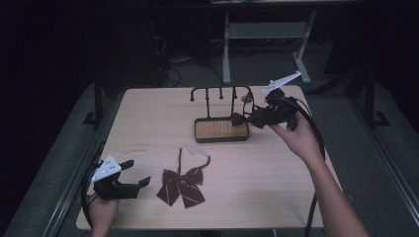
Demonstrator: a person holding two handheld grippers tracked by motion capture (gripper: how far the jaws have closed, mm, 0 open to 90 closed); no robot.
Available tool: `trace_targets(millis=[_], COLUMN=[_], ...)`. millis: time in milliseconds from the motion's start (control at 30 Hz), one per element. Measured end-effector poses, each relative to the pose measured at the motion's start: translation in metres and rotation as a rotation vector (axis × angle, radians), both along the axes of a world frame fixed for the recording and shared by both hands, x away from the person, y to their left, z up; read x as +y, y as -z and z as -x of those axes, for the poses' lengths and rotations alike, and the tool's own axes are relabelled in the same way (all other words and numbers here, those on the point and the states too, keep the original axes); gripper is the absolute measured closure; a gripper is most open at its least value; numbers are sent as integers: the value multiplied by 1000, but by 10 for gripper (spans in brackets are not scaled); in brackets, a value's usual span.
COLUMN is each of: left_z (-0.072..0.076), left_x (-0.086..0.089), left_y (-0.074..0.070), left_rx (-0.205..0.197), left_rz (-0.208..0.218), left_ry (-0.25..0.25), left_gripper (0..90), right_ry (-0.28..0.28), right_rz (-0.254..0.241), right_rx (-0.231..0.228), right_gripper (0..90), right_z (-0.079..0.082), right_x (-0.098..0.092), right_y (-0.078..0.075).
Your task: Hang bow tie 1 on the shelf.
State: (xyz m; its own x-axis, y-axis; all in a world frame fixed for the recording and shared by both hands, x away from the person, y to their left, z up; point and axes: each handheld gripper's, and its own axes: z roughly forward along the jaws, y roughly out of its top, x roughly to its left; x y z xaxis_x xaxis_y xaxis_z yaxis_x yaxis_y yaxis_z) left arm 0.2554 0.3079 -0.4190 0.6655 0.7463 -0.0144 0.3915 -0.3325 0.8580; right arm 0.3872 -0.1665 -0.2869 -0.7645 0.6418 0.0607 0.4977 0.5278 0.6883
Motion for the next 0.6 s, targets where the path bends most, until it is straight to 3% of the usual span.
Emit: trace_targets(millis=[167,600], left_z=[0,3], left_x=[1,0], left_y=[0,0], left_rx=[-3,-10], left_rz=[-4,-5], left_ry=[-5,-7], left_gripper=[128,128], right_ry=[-55,-144], right_rz=[20,76], right_rx=[19,51], right_gripper=[631,604], right_z=[16,28], right_x=[17,60], right_y=[15,46])
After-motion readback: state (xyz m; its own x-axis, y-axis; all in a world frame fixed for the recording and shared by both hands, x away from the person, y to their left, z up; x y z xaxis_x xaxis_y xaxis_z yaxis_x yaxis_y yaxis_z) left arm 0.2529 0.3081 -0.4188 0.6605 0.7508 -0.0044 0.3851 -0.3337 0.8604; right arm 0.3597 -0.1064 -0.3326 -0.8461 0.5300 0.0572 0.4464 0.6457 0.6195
